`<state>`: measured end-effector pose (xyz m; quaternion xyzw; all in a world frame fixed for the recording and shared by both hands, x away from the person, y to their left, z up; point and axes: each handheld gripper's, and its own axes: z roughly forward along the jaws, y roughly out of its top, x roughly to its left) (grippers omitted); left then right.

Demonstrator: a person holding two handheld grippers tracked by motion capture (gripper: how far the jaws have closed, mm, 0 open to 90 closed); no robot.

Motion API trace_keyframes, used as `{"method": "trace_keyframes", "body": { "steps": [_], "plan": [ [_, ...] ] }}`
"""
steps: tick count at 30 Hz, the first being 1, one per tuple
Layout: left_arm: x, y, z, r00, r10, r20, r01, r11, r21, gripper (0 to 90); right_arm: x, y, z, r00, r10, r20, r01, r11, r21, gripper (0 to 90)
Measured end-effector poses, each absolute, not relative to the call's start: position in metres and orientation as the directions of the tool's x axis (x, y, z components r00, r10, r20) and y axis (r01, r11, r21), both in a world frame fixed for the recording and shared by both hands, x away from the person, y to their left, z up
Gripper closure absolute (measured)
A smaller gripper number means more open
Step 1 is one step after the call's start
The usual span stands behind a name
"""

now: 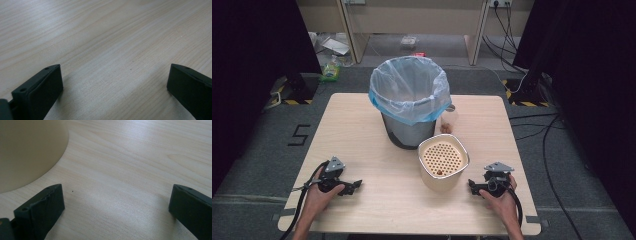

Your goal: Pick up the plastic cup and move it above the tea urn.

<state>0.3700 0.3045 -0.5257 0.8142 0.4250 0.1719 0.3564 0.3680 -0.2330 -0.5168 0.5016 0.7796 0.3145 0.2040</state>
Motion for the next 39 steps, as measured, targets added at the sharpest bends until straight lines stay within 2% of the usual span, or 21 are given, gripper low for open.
{"method": "trace_keyframes", "body": {
  "steps": [7, 9, 10, 11, 12, 13, 15, 29, 39],
  "plan": [
    [0.370, 0.304, -0.526, 0.580, 0.814, -0.023, 0.570, -0.385, 0.726, 0.0, 0.367, -0.235, -0.517, -0.417, 0.909, -0.005, 0.647, 0.301, 0.701, 3.3],
    [0.370, 0.305, -0.526, 0.580, 0.814, -0.023, 0.569, -0.385, 0.726, 0.0, 0.366, -0.237, -0.514, -0.420, 0.907, -0.001, 0.650, 0.302, 0.697, 13.8],
    [0.370, 0.305, -0.526, 0.580, 0.814, -0.023, 0.569, -0.385, 0.726, 0.0, 0.367, -0.238, -0.512, -0.436, 0.900, -0.008, 0.641, 0.317, 0.699, 22.3],
    [0.370, 0.305, -0.526, 0.580, 0.814, -0.023, 0.569, -0.385, 0.726, 0.0, 0.367, -0.239, -0.510, -0.446, 0.895, -0.010, 0.629, 0.321, 0.708, 23.7],
    [0.370, 0.305, -0.526, 0.580, 0.814, -0.023, 0.570, -0.385, 0.726, 0.0, 0.367, -0.239, -0.509, -0.448, 0.894, -0.019, 0.624, 0.328, 0.710, 18.5],
    [0.370, 0.305, -0.526, 0.580, 0.814, -0.023, 0.570, -0.385, 0.726, 0.0, 0.367, -0.239, -0.509, -0.448, 0.894, -0.019, 0.624, 0.328, 0.710, 18.5],
    [0.370, 0.305, -0.526, 0.580, 0.814, -0.023, 0.570, -0.385, 0.726, 0.0, 0.366, -0.241, -0.504, -0.445, 0.895, -0.041, 0.612, 0.336, 0.716, 22.5],
    [0.370, 0.305, -0.526, 0.580, 0.815, -0.023, 0.570, -0.384, 0.726, 0.0, 0.383, -0.246, -0.454, -0.417, 0.909, -0.031, 0.574, 0.289, 0.766, 26.6],
    [0.370, 0.304, -0.526, 0.580, 0.815, -0.024, 0.570, -0.384, 0.726, 0.0, 0.427, -0.242, -0.432, -0.397, 0.918, 0.010, 0.593, 0.248, 0.766, 30.8]
  ]
}}
